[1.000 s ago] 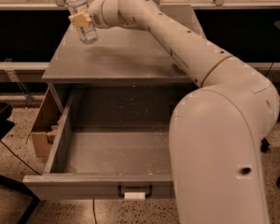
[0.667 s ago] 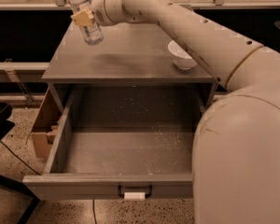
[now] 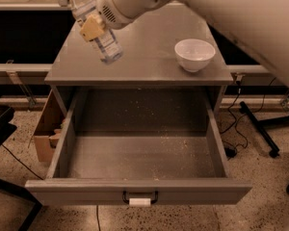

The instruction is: Place blue plastic bottle into top drawer

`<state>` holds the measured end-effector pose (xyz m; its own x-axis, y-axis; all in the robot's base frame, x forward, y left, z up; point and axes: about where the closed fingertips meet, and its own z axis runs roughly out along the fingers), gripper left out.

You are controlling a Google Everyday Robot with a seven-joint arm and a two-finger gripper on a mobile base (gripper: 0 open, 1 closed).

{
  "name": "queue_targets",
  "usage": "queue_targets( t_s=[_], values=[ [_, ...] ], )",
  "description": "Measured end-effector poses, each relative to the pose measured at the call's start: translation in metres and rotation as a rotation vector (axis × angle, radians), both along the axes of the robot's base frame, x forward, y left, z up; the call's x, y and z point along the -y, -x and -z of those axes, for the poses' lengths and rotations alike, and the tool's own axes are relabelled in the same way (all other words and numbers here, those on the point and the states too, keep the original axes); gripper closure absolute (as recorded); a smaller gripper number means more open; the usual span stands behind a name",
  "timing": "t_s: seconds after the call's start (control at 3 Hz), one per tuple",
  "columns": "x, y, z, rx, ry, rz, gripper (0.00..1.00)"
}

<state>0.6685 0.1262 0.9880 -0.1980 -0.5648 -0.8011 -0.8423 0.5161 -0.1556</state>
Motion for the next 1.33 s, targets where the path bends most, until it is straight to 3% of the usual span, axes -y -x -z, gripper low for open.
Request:
queue_targets(
  t_s=[0.33,0.67,1.33],
  values=[
    [0.017,0.046,0.0,-0.097,0.092,-0.001,1.0],
    [0.032,0.082,0.031,-0.247,0.167,-0.008,1.0],
    [0.07,0.127,0.156,-0.53,0.298,-0.008,1.0]
  ],
)
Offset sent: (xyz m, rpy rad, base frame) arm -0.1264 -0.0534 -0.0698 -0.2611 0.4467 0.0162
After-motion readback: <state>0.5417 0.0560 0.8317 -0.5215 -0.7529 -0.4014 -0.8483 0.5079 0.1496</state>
